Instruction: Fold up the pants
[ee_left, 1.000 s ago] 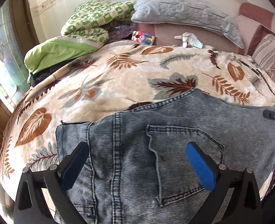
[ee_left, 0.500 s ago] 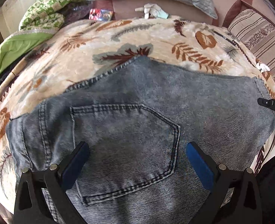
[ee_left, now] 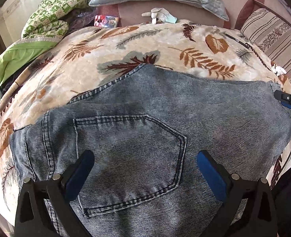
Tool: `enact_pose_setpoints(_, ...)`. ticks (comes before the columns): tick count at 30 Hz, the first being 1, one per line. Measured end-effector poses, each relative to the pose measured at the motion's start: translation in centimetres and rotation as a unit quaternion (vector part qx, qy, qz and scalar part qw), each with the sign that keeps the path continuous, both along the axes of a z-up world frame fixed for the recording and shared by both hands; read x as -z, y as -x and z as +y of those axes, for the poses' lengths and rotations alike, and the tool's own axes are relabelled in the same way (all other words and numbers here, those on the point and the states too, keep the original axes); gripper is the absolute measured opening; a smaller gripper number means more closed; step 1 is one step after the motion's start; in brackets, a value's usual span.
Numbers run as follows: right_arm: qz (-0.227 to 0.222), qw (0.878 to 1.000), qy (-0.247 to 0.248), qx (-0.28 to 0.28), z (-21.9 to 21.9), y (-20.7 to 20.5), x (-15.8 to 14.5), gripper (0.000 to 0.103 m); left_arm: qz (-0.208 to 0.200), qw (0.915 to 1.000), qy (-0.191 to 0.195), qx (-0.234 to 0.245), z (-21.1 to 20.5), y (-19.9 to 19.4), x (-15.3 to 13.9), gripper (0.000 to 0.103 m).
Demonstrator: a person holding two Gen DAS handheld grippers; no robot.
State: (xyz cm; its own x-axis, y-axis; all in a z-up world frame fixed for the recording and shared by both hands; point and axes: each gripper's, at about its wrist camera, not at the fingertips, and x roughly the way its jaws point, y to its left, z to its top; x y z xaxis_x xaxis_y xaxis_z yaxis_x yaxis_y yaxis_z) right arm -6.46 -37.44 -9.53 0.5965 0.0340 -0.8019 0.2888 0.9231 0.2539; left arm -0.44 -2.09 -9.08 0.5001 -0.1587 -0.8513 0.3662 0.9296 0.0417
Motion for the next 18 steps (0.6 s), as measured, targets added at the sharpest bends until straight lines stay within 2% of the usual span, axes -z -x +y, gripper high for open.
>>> enact_pose_setpoints(3,-0.056,0.998,0.008,0.025,-1.0,1.2,-2.6,0.086,-0.032,0.9995,-0.002,0.003,0.1,0.4,-0.9,0.103)
enact_pose_setpoints(6,-0.087,0.995,-0.004,0.050,-2.8,2.1,-4.6,0.086,-0.053,0.9985,-0.006,0.014,-0.2,0.8,-1.5,0.103)
enact_pose_setpoints(14,-0.076,0.992,-0.034,0.091,-8.7,5.4,-6.9,0.086,-0.067,0.9951,-0.028,0.066,-2.8,2.2,-1.2,0.103)
enact_pose_setpoints(18,-0.065,0.986,-0.095,0.118,-12.2,7.8,-6.6,0.086,-0.059,0.9959,-0.023,0.064,-2.7,2.0,-1.1,0.103)
